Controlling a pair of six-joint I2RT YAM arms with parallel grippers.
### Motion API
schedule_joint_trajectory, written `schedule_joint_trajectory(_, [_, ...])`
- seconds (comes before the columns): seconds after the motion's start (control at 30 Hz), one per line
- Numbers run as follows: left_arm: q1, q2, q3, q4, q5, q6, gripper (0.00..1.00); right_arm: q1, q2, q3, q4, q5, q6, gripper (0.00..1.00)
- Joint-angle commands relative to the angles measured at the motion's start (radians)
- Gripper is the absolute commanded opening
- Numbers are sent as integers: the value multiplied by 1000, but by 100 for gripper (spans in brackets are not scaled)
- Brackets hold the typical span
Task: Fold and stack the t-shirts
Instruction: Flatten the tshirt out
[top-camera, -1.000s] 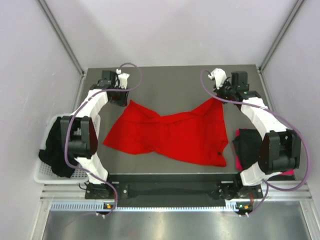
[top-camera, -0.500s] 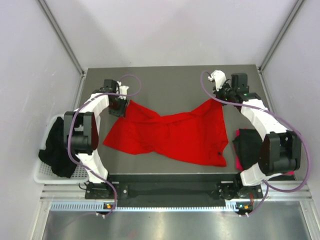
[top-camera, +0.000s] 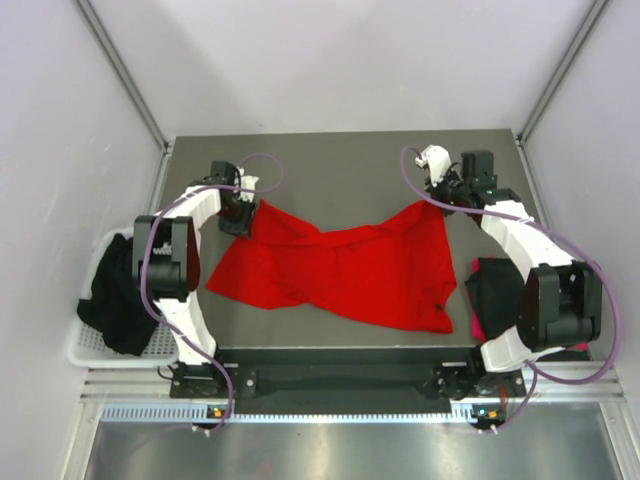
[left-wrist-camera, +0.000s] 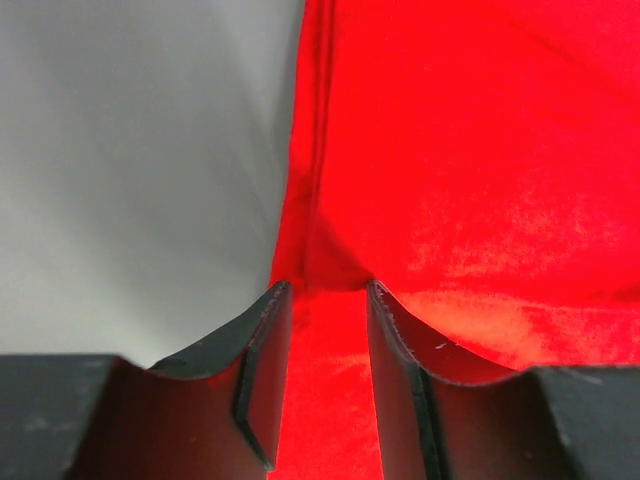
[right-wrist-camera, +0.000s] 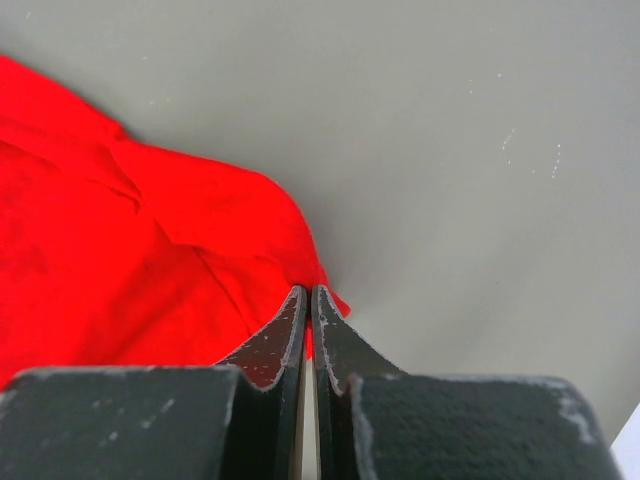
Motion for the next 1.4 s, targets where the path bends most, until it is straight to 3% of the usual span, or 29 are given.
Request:
schedule_joint_trajectory(0.0, [6, 23, 40, 28, -1, 7, 40, -11, -38, -8, 36, -23, 5, 0])
schedule_joint_trajectory(0.43, [6, 21, 69, 10, 27, -3, 28, -11, -47, -31, 42, -19, -2, 0])
schedule_joint_trajectory(0.53, [8, 14, 72, 1, 31, -1, 21, -11, -49, -34, 44, -19, -2, 0])
schedule_joint_trajectory(0.63, [8, 6, 83, -22, 36, 1, 3, -11, -58, -32, 39, -19, 1, 0])
schedule_joint_trajectory(0.73, [6, -41, 98, -47, 42, 8, 0, -12, -110, -26, 35, -12, 28, 0])
schedule_joint_trajectory(1.07, [8, -509, 129, -133, 50, 82, 0, -41, -395, 158, -126, 72, 28, 0])
schedule_joint_trajectory(1.37, [6, -830, 164, -156, 68, 83, 0, -63, -608, 317, -232, 127, 48, 0])
